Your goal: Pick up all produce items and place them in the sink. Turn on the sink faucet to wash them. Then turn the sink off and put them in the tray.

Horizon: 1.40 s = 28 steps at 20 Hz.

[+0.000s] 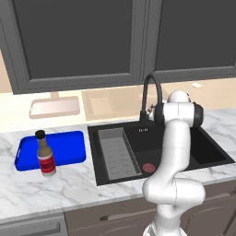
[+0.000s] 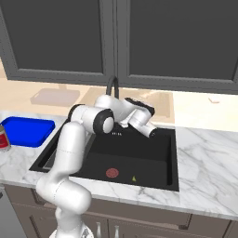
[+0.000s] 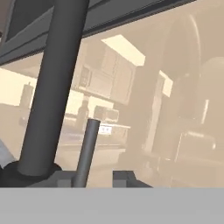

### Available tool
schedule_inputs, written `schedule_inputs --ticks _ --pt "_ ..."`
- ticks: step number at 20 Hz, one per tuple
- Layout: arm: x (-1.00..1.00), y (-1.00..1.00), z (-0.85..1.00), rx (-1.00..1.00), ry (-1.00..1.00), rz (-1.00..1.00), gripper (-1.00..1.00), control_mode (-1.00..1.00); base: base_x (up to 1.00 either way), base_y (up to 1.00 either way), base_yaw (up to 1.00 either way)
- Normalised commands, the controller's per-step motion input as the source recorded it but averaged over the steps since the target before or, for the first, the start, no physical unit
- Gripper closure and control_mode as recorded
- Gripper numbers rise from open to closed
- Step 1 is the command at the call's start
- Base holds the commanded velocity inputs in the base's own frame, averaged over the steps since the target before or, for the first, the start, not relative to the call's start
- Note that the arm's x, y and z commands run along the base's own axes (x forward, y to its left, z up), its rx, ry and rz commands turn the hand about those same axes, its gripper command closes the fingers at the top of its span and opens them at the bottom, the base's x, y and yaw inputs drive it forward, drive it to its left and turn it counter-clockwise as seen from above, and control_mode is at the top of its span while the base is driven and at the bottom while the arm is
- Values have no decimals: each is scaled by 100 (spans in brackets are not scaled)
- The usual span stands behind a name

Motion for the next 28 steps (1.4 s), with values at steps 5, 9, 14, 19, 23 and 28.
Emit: schedule_inputs --ticks 5,9,14,19,23,28 --pt "18 -71 -8 14 10 -1 100 -100 0 0 0" --pt "14 -70 -20 15 9 0 100 -100 0 0 0" --pt "10 -71 -31 15 10 -1 100 -100 0 0 0" --pt "7 -71 -38 15 11 -2 100 -100 0 0 0" --pt "5 -74 -38 16 11 -2 100 -100 0 0 0" --pt "6 -73 -36 16 11 -2 100 -100 0 0 0"
